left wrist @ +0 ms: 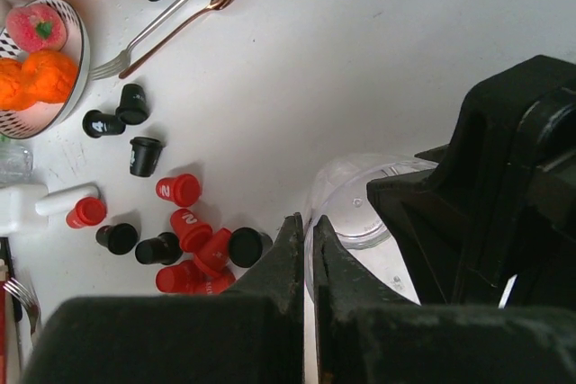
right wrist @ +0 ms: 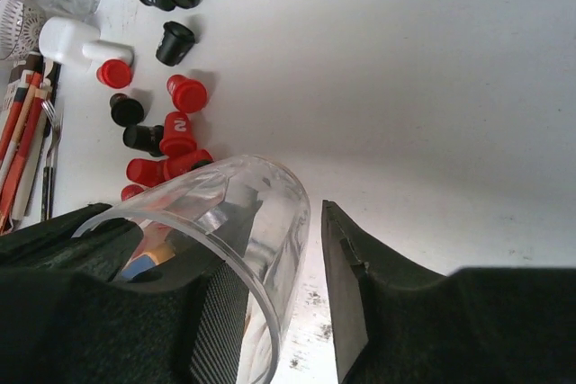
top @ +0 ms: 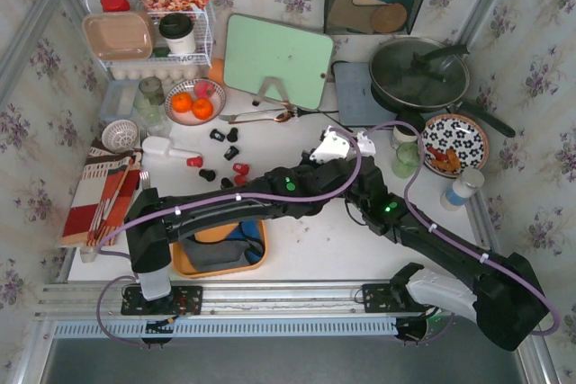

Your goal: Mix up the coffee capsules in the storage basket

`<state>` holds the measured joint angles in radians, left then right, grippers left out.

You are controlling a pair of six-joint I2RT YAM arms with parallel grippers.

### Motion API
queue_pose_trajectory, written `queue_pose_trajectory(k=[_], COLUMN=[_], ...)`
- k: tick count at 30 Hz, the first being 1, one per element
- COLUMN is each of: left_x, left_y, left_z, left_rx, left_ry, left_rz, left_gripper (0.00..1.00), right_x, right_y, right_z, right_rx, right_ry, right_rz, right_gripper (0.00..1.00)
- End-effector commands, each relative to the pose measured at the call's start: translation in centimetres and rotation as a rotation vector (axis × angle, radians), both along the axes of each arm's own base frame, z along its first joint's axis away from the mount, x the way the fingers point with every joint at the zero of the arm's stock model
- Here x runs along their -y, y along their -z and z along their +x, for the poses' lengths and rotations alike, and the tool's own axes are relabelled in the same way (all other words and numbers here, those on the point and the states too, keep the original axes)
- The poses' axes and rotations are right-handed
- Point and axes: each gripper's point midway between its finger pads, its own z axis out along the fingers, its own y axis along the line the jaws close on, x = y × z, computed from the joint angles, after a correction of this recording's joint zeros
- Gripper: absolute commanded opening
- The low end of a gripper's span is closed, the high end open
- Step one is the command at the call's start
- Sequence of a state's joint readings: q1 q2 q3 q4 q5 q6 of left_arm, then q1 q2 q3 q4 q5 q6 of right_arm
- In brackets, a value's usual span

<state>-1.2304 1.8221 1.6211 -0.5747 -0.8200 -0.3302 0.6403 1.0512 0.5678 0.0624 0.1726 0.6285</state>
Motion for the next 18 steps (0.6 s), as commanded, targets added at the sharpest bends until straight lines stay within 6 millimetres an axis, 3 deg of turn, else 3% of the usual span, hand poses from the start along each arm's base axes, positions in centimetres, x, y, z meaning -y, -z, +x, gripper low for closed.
queue_pose_trajectory(k=[1, 7, 12, 13, 15, 18], left_x=[0.6, 1.2, 1.9, 1.9, 1.9, 1.7], left_y=[-0.7, -0.6, -1.0, -1.2, -1.4, -2.0], left_z=[0.3, -0.1, -0.2, -0.3, -0.4, -0.6], left_rx=[0.041, 0.039, 0.047, 0.046, 0.043, 0.037], left_ry=[-0.015, 0.000, 0.023, 0.026, 0.028, 0.033], left_rz=[-0.042, -0.058, -0.073, -0.079, -0.090, -0.111], left_gripper=[0.00, 0.00, 0.00, 0.00, 0.10, 0.42], right_x=[0.2, 0.3, 0.7, 0.8, 0.9, 1.2], right_y=[0.2, 0.1, -0.2, -0.3, -0.4, -0.6], right_z=[0.2, 0.2, 0.2, 0.2, 0.2, 0.3], right_rx=[0.013, 0.021, 0.034, 0.038, 0.043, 0.052], right_ry=[0.002, -0.001, 0.010, 0.013, 0.015, 0.030], right_rz=[-0.020, -0.029, -0.036, -0.035, -0.040, -0.051], right_gripper=[0.39, 0.25, 0.01, 0.00, 0.00, 0.00])
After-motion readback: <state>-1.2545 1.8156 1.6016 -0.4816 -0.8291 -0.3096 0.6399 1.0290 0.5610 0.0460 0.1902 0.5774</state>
